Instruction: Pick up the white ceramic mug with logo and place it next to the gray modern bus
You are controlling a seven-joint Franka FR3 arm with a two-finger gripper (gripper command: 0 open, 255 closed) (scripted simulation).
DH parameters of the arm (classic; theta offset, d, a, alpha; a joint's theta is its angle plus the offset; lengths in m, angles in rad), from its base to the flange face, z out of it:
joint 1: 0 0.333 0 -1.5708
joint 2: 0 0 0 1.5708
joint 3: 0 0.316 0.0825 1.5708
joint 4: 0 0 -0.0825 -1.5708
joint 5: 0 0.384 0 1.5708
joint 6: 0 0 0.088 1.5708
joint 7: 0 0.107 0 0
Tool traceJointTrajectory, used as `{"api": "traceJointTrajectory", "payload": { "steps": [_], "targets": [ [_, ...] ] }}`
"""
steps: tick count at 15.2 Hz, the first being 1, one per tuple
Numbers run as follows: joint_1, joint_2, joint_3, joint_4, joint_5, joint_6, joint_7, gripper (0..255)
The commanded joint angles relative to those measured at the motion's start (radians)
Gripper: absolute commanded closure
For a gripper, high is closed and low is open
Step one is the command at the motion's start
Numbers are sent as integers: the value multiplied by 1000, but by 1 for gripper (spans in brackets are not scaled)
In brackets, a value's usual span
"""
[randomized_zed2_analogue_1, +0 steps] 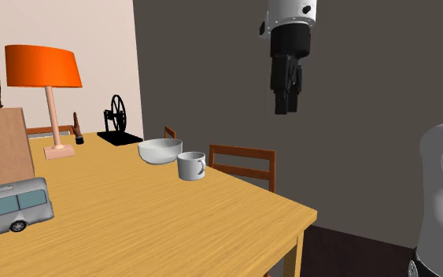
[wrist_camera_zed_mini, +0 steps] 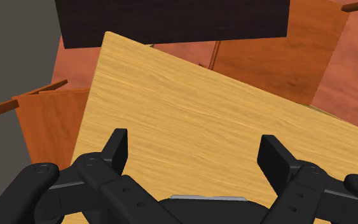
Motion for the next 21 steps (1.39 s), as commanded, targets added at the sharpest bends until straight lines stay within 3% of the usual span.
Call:
{"api": "traceJointTrajectory", "payload": {
  "steps": [1,11,21],
  "targets": [
    [0,0,0,0,0,0,0,0],
    [-28,349,-111,116,-33,239,-113,0],
    [-47,730,-197,360,27,376,-242,0]
  ]
}}
